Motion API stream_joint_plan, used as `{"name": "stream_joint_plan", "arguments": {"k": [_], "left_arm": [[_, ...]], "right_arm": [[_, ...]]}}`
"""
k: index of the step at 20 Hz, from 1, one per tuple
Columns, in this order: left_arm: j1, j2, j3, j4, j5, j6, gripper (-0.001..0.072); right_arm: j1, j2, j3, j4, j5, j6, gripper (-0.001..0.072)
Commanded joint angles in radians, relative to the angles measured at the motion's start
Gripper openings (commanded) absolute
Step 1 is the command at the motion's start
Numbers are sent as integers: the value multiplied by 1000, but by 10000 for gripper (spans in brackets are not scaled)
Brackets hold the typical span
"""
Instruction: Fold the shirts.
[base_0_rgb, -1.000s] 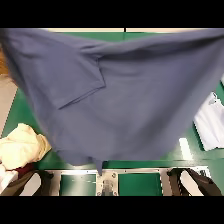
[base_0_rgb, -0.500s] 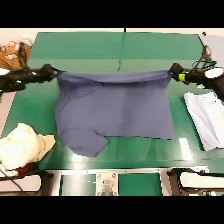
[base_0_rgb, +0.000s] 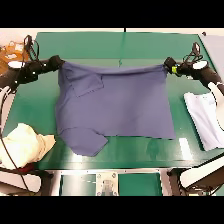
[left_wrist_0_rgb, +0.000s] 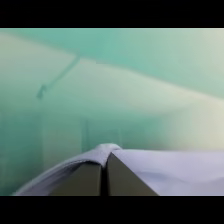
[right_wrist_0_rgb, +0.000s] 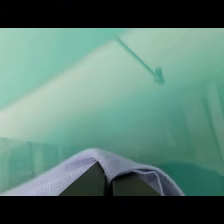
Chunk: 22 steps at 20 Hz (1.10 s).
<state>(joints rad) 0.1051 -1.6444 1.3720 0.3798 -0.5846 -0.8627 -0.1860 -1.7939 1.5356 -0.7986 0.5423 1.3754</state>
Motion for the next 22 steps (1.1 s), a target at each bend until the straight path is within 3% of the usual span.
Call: {"name": "stream_joint_plan", "arguments": {"k": [1,4,6,12,22], "left_arm": [[-5,-30,61,2,17,-3,19],[-5,-44,59,28,-24,-9,20],[-2,-45,60,71,-87,-33,20],[35,-44,63,497,-396,-283,20],[33,-49,29,613,-543,-351,20]], "right_arm": [[4,-47,98,6,-3,0,16],[2,-69,100,3,16,0,16],[-11,-71,100,1,103,0,16],[-101,-30,77,-176,509,0,14],[-102,-11,-95,-239,578,4,14]]}}
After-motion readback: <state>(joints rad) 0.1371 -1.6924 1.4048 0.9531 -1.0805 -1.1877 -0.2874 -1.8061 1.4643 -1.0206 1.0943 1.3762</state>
